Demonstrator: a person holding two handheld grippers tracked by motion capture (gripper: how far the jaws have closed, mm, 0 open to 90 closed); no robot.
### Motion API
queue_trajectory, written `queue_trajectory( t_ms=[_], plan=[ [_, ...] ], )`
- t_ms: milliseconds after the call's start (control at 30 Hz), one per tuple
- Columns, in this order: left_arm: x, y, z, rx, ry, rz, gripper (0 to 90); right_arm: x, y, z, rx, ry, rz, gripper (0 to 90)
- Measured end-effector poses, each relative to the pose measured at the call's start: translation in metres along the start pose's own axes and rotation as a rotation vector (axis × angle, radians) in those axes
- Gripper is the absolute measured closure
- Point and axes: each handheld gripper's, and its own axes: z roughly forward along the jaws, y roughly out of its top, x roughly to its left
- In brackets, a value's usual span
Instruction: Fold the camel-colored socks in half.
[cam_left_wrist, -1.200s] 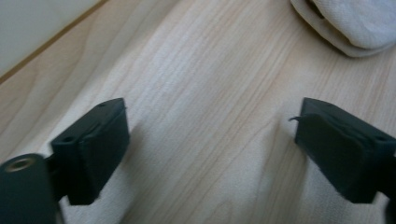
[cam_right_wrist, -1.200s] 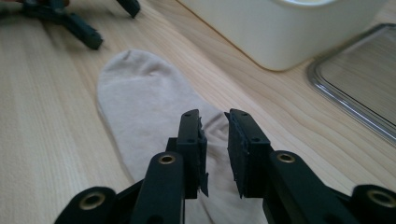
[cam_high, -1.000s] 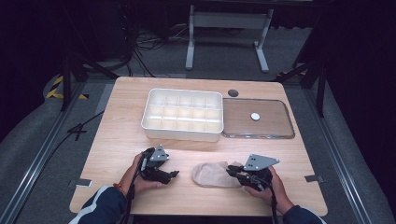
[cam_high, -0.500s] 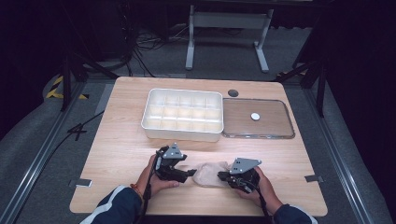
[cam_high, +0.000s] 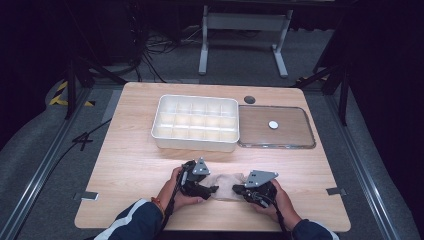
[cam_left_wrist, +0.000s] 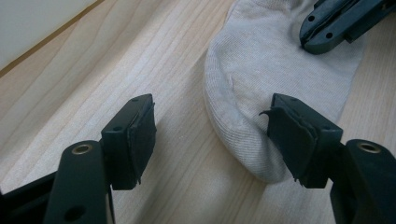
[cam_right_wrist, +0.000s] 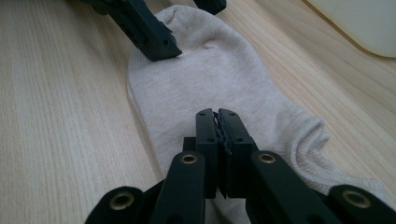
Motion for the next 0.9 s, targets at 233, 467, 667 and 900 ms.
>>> queue_trajectory(
  t_ms=[233,467,667,900],
  plan=[
    [0.0,0.0,-0.004,0.024,-0.002,0.0,46.8,0.001,0.001,0.0,0.003,-0.009,-0.005,87.7],
    [0.006,-0.002,-0.008,0.022,-0.049,-0.033,70.4,0.001,0.009,0.008,0.012,-0.028,-0.017,87.9],
    [0.008,-0.005,-0.01,0.007,-0.065,-0.057,81.7,-0.001,0.014,0.014,0.013,-0.027,-0.013,88.0],
    [0.01,-0.004,-0.022,-0.056,-0.055,-0.084,83.6,-0.004,0.021,0.02,0.028,-0.022,-0.002,88.1]
  ],
)
